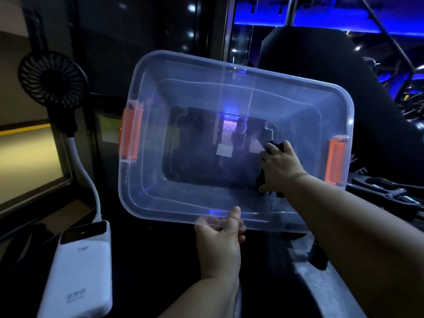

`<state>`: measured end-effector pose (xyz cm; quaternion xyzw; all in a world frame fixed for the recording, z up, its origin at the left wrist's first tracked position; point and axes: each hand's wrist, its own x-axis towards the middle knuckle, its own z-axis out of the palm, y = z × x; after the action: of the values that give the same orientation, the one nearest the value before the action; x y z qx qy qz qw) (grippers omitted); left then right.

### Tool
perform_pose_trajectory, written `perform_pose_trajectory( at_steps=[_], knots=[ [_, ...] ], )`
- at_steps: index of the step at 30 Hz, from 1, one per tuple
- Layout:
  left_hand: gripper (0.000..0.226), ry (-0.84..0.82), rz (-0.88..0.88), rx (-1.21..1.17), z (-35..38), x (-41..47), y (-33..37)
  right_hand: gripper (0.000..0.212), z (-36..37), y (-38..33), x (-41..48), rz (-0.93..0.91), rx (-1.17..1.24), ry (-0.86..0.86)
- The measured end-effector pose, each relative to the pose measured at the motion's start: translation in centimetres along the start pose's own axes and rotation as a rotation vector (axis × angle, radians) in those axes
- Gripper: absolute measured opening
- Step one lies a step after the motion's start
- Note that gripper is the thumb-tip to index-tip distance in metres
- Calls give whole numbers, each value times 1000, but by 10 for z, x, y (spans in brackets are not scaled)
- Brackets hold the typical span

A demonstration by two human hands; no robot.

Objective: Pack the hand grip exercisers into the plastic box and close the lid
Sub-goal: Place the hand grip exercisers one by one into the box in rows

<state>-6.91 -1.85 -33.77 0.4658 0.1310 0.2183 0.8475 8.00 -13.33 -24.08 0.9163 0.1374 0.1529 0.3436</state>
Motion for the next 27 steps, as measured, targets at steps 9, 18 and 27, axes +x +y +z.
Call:
perform_pose_trajectory(
  at_steps=[9,18,27],
  knots=[
    [29,-14,23,1,0,-1,1,85,3,0,-3,-5,-11,18],
    [30,-6,6,-15,2,0,3,80,2,-1,-11,-40,24,74],
    [33,23,-10,12,1,0,3,54,-15,23,-56,37,362,338]
  ],
)
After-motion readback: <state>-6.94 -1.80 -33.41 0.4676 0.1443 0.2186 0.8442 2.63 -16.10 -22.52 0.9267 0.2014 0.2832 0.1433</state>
